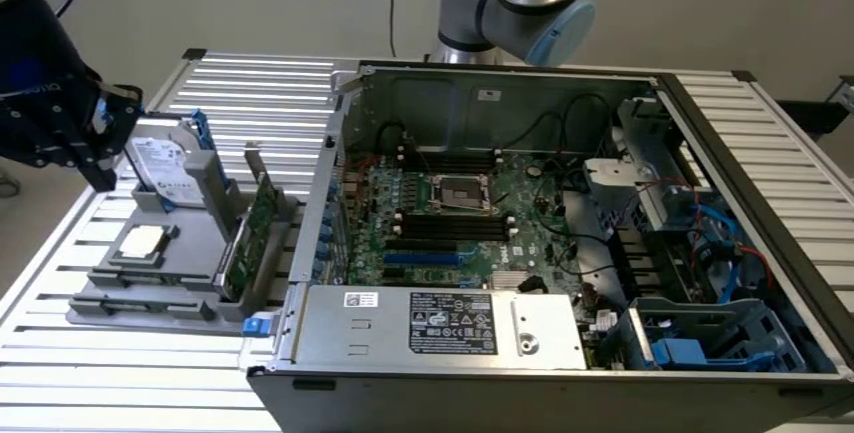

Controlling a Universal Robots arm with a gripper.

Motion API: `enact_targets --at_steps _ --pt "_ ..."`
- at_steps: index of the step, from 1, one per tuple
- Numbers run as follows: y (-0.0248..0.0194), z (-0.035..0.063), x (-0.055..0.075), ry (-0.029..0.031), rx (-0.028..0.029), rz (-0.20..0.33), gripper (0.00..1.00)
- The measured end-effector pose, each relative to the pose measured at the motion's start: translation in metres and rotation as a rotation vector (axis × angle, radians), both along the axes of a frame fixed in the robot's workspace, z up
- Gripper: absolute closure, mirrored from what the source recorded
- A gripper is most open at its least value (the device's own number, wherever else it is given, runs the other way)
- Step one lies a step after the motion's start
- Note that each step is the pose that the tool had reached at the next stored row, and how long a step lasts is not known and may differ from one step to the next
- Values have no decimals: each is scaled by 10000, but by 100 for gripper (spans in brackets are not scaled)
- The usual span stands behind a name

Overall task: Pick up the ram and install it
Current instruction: 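Pick up the ram and move it above insertion slot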

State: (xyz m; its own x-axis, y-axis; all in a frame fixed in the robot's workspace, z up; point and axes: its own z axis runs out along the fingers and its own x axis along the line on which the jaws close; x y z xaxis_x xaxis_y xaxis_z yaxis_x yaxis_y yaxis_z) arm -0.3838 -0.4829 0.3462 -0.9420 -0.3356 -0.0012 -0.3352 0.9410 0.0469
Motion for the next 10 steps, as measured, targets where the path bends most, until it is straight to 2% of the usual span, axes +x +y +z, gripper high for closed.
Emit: enact_targets --at_steps 10 --pt "0 -57 0 69 1 1820 89"
